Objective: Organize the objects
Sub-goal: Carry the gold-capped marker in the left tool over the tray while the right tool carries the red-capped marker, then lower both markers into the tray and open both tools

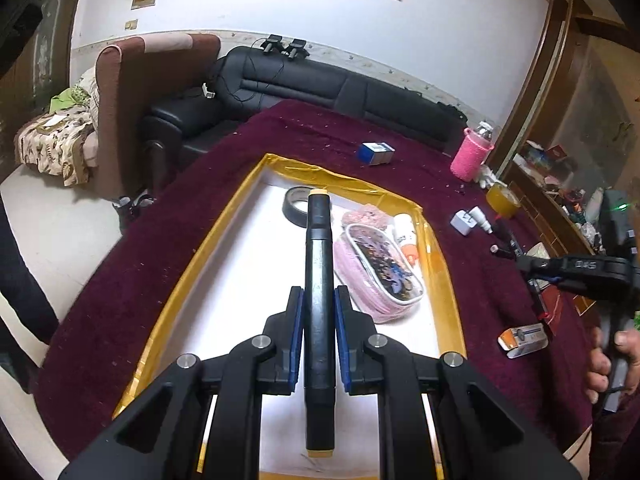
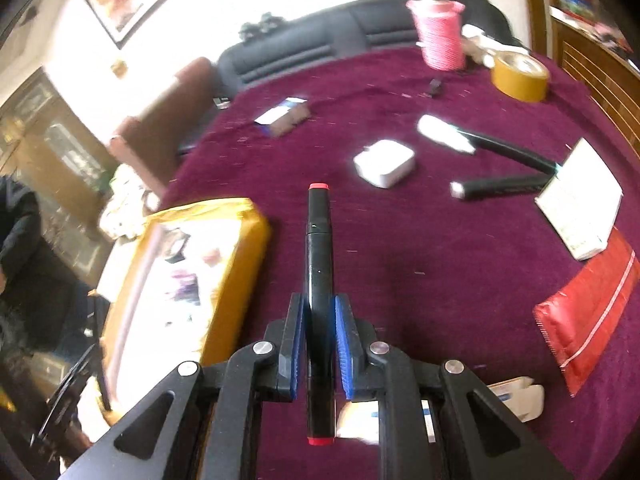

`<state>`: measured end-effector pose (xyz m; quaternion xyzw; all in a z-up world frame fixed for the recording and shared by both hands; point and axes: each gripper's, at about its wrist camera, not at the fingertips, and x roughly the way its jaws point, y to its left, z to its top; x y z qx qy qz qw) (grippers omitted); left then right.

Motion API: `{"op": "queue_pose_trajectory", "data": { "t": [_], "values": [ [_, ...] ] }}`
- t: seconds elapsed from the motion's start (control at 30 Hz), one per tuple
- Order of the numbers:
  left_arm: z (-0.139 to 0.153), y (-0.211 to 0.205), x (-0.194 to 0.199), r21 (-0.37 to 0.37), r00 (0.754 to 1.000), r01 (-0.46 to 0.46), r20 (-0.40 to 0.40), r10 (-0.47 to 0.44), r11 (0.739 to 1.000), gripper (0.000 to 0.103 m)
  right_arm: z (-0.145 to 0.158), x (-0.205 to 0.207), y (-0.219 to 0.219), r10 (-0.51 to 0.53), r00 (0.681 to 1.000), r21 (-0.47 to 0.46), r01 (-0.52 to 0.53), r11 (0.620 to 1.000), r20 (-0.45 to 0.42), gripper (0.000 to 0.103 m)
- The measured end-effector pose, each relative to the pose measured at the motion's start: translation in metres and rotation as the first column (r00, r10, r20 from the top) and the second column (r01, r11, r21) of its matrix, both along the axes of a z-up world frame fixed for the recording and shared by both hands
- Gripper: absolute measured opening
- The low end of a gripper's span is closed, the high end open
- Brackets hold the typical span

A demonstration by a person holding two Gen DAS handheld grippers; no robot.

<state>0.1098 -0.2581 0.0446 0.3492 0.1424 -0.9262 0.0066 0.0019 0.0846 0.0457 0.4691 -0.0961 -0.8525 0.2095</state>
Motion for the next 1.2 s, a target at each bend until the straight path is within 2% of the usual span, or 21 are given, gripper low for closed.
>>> {"op": "queue_pose_trajectory", "data": {
  "t": [0.17,0.37,0.5,0.63,0.83,1.2],
  "values": [
    [0.003,-0.006,-0.018,-0.062,0.999,-0.001,0.039,0.004,0.998,0.014,0.003,0.010,-0.048,0.123,0.992,-0.052,-0.121,0.991,0.026,0.017],
    [0.004,-0.015,-0.051,-0.136,0.996,0.019,0.092,-0.006,0.990,0.014,-0.007,0.012,-0.115,0.267,0.960,-0.095,-0.258,0.961,0.091,0.017],
    [-0.004,-0.026,-0.077,-0.129,0.989,0.033,0.147,-0.014,0.991,0.014,-0.020,0.013,-0.156,0.335,0.933,-0.113,-0.321,0.940,0.130,0.017],
    [-0.014,-0.030,-0.097,-0.105,0.981,0.060,0.192,-0.039,0.993,0.014,-0.034,0.015,-0.180,0.362,0.918,-0.109,-0.348,0.931,0.161,0.017],
    [-0.031,-0.033,-0.119,-0.070,0.964,0.077,0.259,-0.056,0.995,0.014,-0.053,0.007,-0.193,0.358,0.913,-0.080,-0.349,0.934,0.195,0.018],
    [-0.036,-0.038,-0.128,-0.058,0.955,0.070,0.292,-0.050,0.996,0.014,-0.060,-0.002,-0.204,0.340,0.922,-0.012,-0.344,0.939,0.184,0.018]
  ]
}}
